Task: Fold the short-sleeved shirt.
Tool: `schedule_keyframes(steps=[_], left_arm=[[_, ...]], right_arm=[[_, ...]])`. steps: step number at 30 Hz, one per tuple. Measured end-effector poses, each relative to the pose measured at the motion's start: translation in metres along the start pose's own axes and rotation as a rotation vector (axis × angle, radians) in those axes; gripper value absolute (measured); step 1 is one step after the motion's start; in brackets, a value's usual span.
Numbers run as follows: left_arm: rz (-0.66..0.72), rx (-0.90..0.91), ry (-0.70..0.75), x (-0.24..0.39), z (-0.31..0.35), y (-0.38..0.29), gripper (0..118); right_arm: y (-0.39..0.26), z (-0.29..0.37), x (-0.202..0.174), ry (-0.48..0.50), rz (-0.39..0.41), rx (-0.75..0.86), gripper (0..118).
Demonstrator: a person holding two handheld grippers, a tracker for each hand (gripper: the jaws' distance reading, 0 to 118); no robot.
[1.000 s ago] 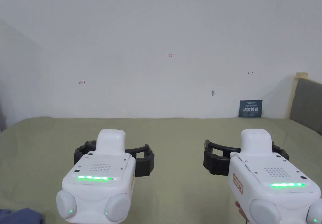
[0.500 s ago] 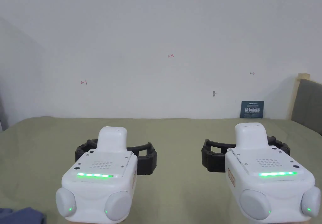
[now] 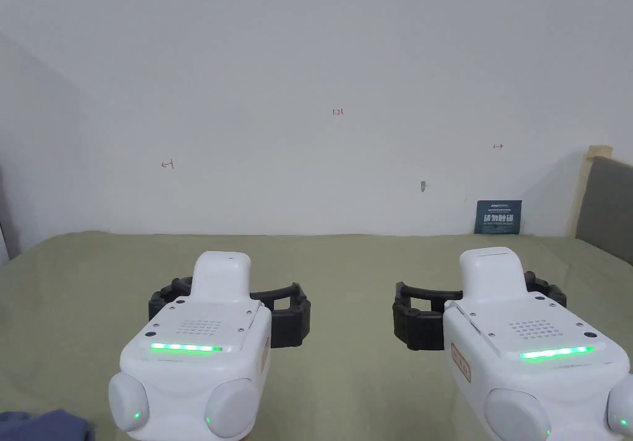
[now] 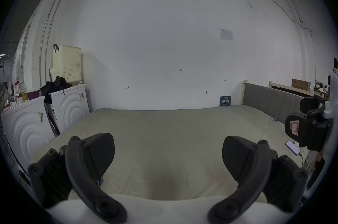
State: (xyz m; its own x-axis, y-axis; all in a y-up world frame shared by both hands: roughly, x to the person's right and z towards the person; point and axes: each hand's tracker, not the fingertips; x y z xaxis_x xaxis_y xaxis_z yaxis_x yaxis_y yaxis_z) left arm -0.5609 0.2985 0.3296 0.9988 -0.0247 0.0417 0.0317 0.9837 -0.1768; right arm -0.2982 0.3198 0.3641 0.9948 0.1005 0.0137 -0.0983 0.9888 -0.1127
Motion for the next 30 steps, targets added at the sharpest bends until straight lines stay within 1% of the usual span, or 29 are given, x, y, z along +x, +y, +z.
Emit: schedule_keyframes(steps=[5, 8, 10, 12, 15, 17, 21, 30], left_arm=[[-0.006, 0.001, -0.006, 0.000, 0.000, 0.002, 118], [-0.003, 0.003, -0.008, 0.003, 0.012, 0.004, 118], [0.000, 0.002, -0.009, 0.004, 0.015, 0.004, 118], [0.002, -0.002, -0.012, 0.004, 0.012, 0.002, 118], [0.002, -0.007, -0.013, 0.005, 0.011, 0.002, 118], [0.003, -0.009, -0.017, 0.006, 0.011, 0.003, 118], [-0.001, -0.008, -0.017, 0.008, 0.013, 0.006, 118], [0.005, -0.011, -0.017, 0.001, 0.003, 0.006, 118]], right_arm=[[0.004, 0.001, 0.005, 0.016, -0.089, -0.003, 118], [0.004, 0.002, 0.003, -0.047, -0.061, 0.005, 118], [0.002, 0.003, 0.001, -0.061, -0.041, 0.019, 118], [0.001, 0.003, 0.002, -0.055, -0.038, 0.016, 118], [-0.001, 0.001, 0.004, -0.038, -0.069, -0.003, 118], [-0.002, 0.001, 0.004, -0.036, -0.072, -0.002, 118], [-0.004, 0.001, 0.004, -0.023, -0.053, 0.004, 118], [-0.002, 0.003, 0.001, -0.013, -0.039, 0.009, 118]])
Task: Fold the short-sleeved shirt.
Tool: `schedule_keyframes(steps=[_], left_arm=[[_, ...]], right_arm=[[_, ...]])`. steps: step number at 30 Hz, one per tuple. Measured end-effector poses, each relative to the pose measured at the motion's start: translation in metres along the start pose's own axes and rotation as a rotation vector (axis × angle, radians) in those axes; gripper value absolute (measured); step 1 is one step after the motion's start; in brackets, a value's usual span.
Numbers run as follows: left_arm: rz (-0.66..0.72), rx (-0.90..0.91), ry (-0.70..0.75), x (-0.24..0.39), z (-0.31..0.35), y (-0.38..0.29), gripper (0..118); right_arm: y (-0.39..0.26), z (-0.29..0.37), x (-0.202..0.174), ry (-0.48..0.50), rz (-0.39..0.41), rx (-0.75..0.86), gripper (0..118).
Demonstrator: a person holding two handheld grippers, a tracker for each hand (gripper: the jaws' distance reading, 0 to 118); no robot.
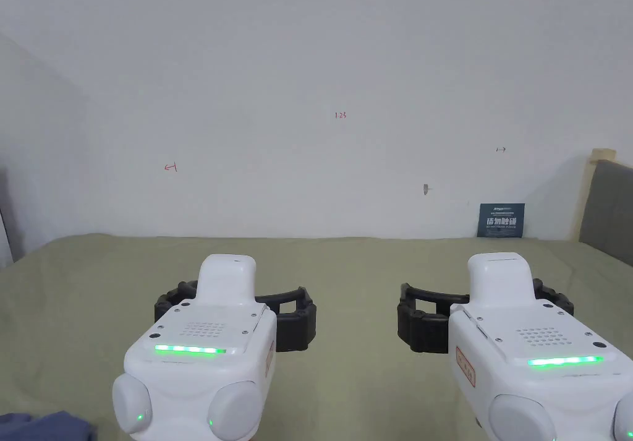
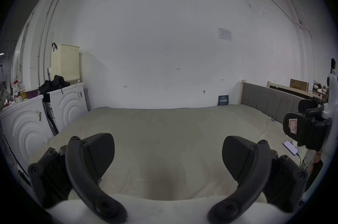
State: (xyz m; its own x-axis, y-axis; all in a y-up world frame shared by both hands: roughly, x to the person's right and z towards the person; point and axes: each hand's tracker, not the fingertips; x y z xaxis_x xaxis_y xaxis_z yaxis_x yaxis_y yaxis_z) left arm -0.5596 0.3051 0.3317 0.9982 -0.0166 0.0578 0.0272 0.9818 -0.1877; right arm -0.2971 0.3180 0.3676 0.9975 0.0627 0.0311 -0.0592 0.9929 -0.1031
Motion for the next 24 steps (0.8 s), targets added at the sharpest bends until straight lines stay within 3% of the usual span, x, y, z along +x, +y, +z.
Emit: schedule_keyframes(steps=[9, 16, 20, 24], left_arm=[[0.003, -0.003, -0.005, 0.002, 0.004, 0.002, 118], [0.016, -0.006, -0.011, 0.000, -0.001, 0.000, 118], [0.020, -0.004, -0.015, 0.000, -0.001, -0.001, 118], [0.016, -0.006, -0.016, -0.001, -0.004, -0.002, 118]], right_arm=[[0.001, -0.001, 0.003, 0.011, -0.010, 0.002, 118], [0.003, -0.001, 0.006, 0.016, -0.083, 0.021, 117], [0.011, -0.007, 0.009, 0.076, -0.033, -0.123, 118], [0.000, -0.010, 0.005, -0.003, -0.035, -0.094, 118]])
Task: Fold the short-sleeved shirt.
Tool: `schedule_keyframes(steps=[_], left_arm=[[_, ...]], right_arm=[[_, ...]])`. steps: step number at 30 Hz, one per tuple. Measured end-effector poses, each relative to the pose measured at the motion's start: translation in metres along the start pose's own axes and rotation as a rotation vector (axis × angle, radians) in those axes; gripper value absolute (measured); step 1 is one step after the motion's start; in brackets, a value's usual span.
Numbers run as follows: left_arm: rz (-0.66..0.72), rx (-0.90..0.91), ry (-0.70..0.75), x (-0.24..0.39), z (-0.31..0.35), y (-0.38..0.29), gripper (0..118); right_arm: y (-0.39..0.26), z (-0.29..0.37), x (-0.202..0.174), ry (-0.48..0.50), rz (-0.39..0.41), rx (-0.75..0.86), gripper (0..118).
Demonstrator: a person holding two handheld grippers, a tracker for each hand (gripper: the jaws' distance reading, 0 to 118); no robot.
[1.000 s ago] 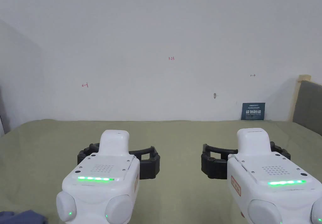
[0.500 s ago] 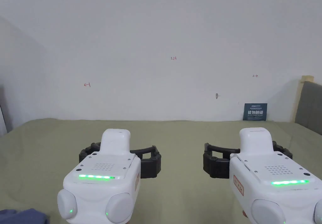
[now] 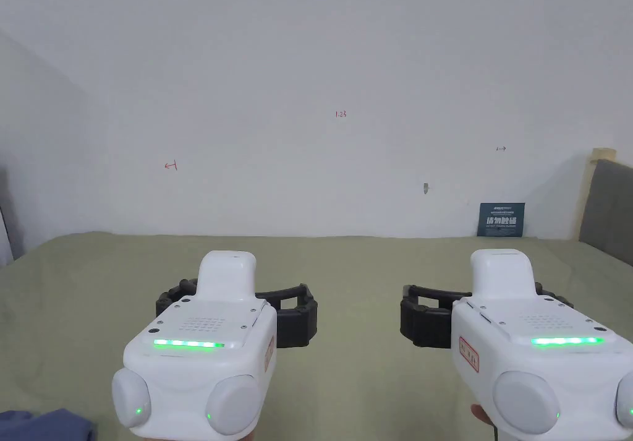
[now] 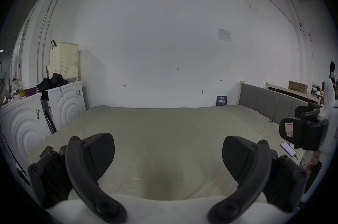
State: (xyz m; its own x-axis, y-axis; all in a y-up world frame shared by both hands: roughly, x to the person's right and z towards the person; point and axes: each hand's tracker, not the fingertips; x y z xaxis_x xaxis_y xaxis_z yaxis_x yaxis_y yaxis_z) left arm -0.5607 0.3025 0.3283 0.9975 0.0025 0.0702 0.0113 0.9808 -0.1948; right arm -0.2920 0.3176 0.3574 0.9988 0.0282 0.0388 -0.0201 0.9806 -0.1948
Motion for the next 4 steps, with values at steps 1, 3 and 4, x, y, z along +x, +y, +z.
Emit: schedule_keyframes(steps=[1, 3, 4], left_arm=[[-0.003, -0.001, 0.002, 0.001, 0.001, 0.001, 118], [-0.004, -0.004, 0.005, 0.002, 0.003, 0.002, 118], [-0.002, -0.002, 0.005, 0.001, 0.004, 0.002, 118]], right_arm=[[-0.004, 0.001, -0.001, -0.025, 0.023, 0.050, 118], [-0.010, 0.003, -0.009, -0.101, 0.102, 0.132, 118], [-0.008, 0.009, -0.012, -0.104, 0.142, 0.139, 118]])
